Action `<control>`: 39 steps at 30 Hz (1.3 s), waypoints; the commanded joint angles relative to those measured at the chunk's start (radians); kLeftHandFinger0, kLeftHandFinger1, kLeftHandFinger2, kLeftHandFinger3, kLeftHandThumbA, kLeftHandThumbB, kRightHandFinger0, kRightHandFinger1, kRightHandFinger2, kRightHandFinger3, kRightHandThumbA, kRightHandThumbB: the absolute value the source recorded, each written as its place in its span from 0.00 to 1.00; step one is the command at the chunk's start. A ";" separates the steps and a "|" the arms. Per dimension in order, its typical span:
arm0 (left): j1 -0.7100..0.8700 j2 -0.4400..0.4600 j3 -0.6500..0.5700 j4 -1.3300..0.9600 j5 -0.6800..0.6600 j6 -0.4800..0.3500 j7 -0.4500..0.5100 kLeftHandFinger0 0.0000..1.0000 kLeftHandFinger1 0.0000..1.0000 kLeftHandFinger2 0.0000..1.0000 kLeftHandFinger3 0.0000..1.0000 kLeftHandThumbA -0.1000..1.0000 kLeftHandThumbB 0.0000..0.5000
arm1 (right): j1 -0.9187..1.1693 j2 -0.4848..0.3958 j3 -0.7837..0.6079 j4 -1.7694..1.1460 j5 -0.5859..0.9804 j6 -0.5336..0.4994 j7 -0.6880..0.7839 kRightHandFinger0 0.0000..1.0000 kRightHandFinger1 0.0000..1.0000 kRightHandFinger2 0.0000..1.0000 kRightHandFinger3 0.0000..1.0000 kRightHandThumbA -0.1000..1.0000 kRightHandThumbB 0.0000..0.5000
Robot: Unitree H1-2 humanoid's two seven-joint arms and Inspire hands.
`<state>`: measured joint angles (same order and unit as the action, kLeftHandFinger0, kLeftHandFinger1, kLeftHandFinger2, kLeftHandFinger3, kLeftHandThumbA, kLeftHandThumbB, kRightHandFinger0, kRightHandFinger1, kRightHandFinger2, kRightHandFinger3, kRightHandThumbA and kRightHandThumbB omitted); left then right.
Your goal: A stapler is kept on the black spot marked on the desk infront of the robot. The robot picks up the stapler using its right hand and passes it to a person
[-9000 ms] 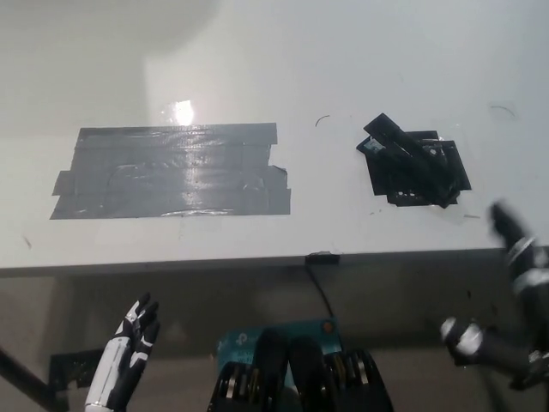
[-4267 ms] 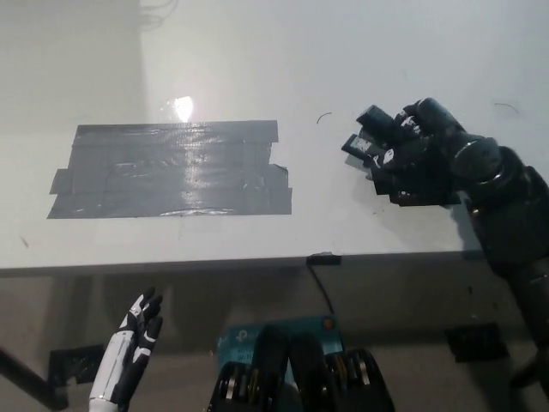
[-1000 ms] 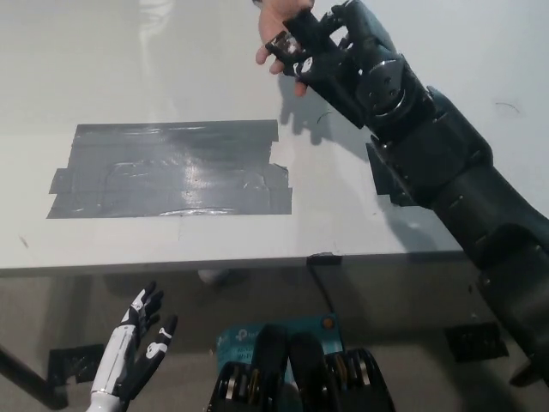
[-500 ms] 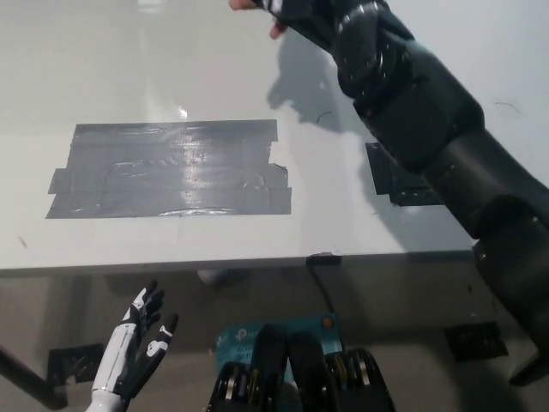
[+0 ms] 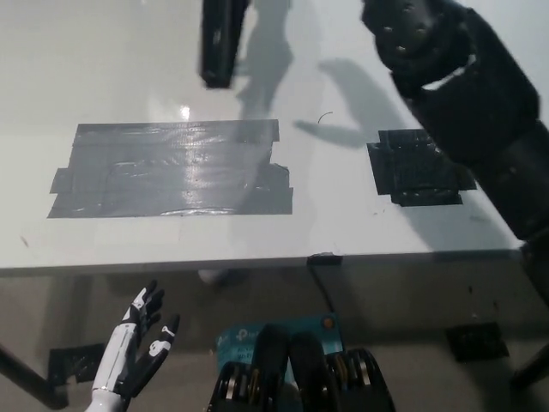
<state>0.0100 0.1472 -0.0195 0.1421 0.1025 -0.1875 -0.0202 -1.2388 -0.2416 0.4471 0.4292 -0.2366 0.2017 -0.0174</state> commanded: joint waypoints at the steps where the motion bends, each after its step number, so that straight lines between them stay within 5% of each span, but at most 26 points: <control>1: -0.019 0.007 -0.001 -0.022 -0.004 -0.035 -0.007 1.00 1.00 1.00 1.00 0.71 0.72 | 0.079 -0.158 -0.131 -0.542 0.050 0.149 0.153 1.00 1.00 1.00 1.00 1.00 0.86; 8: -0.030 0.011 -0.001 -0.017 0.011 -0.034 -0.001 1.00 1.00 1.00 1.00 0.78 0.78 | 0.429 -0.276 -0.246 -1.126 0.169 0.242 0.173 1.00 1.00 1.00 1.00 1.00 0.80; 16: -0.066 0.005 0.005 -0.008 -0.015 -0.029 -0.008 1.00 1.00 1.00 1.00 0.75 0.80 | 0.685 -0.334 -0.351 -1.367 0.367 0.225 0.109 1.00 1.00 1.00 1.00 1.00 0.78; 17: -0.069 0.006 0.006 -0.010 -0.018 -0.026 -0.010 1.00 1.00 1.00 1.00 0.75 0.81 | 0.730 -0.340 -0.364 -1.379 0.426 0.197 0.086 1.00 1.00 1.00 1.00 1.00 0.96; 20: -0.072 0.012 0.004 -0.013 0.007 -0.020 -0.001 1.00 1.00 1.00 1.00 0.77 0.77 | 0.870 -0.310 -0.339 -1.379 0.446 0.058 0.024 1.00 1.00 1.00 1.00 1.00 0.85; 21: -0.074 0.014 0.002 -0.013 0.016 -0.021 0.002 1.00 1.00 1.00 1.00 0.77 0.75 | 0.940 -0.295 -0.317 -1.379 0.442 -0.006 0.013 1.00 1.00 1.00 1.00 1.00 0.75; 33: -0.063 0.018 0.004 -0.014 0.015 -0.031 0.000 1.00 1.00 1.00 1.00 0.76 0.72 | 1.281 -0.068 -0.310 -1.124 0.472 -0.150 0.021 1.00 1.00 1.00 1.00 1.00 0.75; 34: -0.063 0.017 0.004 -0.014 0.014 -0.031 0.000 1.00 1.00 1.00 1.00 0.76 0.73 | 1.284 -0.061 -0.315 -1.116 0.470 -0.149 0.025 1.00 1.00 1.00 1.00 1.00 0.50; 37: -0.059 0.014 0.003 -0.015 0.011 -0.031 -0.002 1.00 1.00 1.00 1.00 0.76 0.74 | 1.293 -0.008 -0.339 -0.960 0.485 -0.187 0.057 1.00 1.00 1.00 1.00 1.00 0.55; 39: -0.055 0.015 0.000 -0.019 0.019 -0.026 -0.002 1.00 1.00 1.00 1.00 0.78 0.74 | 1.285 0.019 -0.354 -0.845 0.493 -0.210 0.074 1.00 1.00 1.00 1.00 1.00 0.48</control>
<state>-0.0306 0.1484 -0.0183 0.1522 0.1108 -0.1832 -0.0198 0.0504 -0.2948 0.1585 -0.6086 0.1098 0.1690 0.0341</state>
